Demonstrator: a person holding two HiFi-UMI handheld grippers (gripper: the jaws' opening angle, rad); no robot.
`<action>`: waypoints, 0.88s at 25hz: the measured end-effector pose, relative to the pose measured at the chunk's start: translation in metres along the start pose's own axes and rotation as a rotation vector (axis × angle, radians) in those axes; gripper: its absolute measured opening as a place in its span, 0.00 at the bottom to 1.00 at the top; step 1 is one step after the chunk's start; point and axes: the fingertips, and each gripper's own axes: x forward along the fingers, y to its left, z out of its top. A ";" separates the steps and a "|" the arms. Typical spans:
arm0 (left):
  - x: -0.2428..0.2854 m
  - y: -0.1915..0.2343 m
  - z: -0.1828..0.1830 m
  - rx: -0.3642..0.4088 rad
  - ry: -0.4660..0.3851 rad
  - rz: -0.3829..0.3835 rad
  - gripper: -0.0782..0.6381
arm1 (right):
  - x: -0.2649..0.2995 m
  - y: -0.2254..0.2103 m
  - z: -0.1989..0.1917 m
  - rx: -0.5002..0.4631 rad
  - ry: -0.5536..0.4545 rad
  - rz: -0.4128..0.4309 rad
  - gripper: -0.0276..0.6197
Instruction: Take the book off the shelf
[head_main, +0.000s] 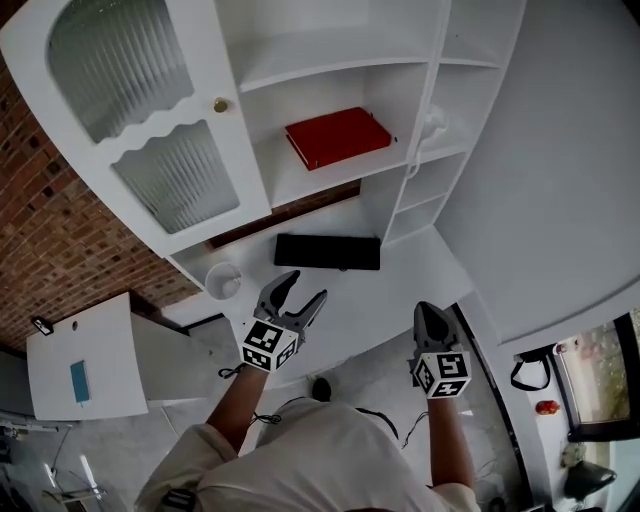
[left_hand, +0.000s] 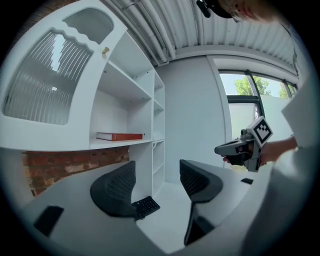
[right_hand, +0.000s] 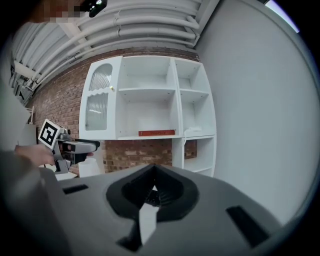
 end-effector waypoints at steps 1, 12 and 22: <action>0.003 0.005 -0.001 -0.002 0.002 -0.001 0.47 | 0.007 0.001 0.000 -0.002 0.002 0.001 0.05; 0.047 0.036 -0.005 -0.002 0.014 0.035 0.47 | 0.064 -0.010 0.008 -0.049 0.031 0.047 0.05; 0.102 0.028 0.029 0.194 0.017 0.133 0.47 | 0.097 -0.060 0.023 -0.076 0.033 0.128 0.05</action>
